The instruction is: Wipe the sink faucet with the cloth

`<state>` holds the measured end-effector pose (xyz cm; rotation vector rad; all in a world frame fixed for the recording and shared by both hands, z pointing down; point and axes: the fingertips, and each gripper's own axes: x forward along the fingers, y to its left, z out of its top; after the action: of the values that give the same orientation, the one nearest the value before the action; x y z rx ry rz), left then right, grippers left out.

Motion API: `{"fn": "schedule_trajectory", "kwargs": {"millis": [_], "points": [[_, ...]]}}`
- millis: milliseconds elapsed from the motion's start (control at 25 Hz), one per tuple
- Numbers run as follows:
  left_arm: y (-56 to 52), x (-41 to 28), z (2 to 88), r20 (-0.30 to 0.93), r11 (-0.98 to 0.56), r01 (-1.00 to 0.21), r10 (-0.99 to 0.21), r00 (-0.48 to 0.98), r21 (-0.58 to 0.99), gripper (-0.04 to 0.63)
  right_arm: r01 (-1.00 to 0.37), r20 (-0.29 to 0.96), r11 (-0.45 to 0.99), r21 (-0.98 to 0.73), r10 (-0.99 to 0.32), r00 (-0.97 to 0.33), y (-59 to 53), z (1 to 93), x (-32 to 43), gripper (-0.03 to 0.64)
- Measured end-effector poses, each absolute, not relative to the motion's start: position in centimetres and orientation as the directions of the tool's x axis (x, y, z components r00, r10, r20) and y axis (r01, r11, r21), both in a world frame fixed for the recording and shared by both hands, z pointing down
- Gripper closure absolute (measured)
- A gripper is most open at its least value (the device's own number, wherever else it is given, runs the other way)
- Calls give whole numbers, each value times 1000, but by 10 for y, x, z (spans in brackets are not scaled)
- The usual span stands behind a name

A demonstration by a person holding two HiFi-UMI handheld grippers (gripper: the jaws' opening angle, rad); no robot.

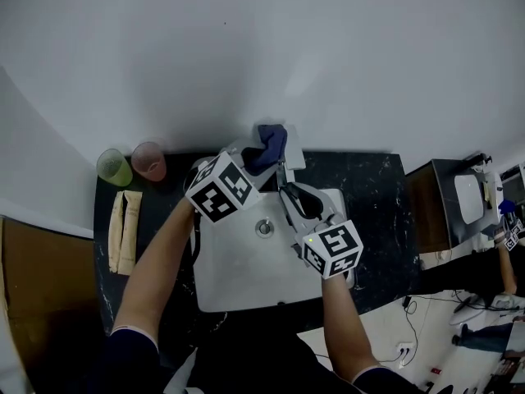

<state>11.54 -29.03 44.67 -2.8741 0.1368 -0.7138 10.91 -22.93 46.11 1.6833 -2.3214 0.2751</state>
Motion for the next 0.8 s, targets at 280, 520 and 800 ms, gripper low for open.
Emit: {"fn": "schedule_trajectory", "kwargs": {"millis": [280, 520, 800], "points": [[-261, 112, 437, 452, -979, 45, -51, 890, -200, 515, -949, 308, 314, -8, -902, -301, -230, 461, 110, 554], [-257, 108, 436, 447, -983, 38, -46, 893, -178, 515, -950, 308, 313, -11, -902, -301, -230, 461, 110, 554], [-293, 110, 434, 415, -986, -130, -163, 895, -107, 517, -949, 306, 314, -11, -903, -302, -229, 462, 109, 554]]}}
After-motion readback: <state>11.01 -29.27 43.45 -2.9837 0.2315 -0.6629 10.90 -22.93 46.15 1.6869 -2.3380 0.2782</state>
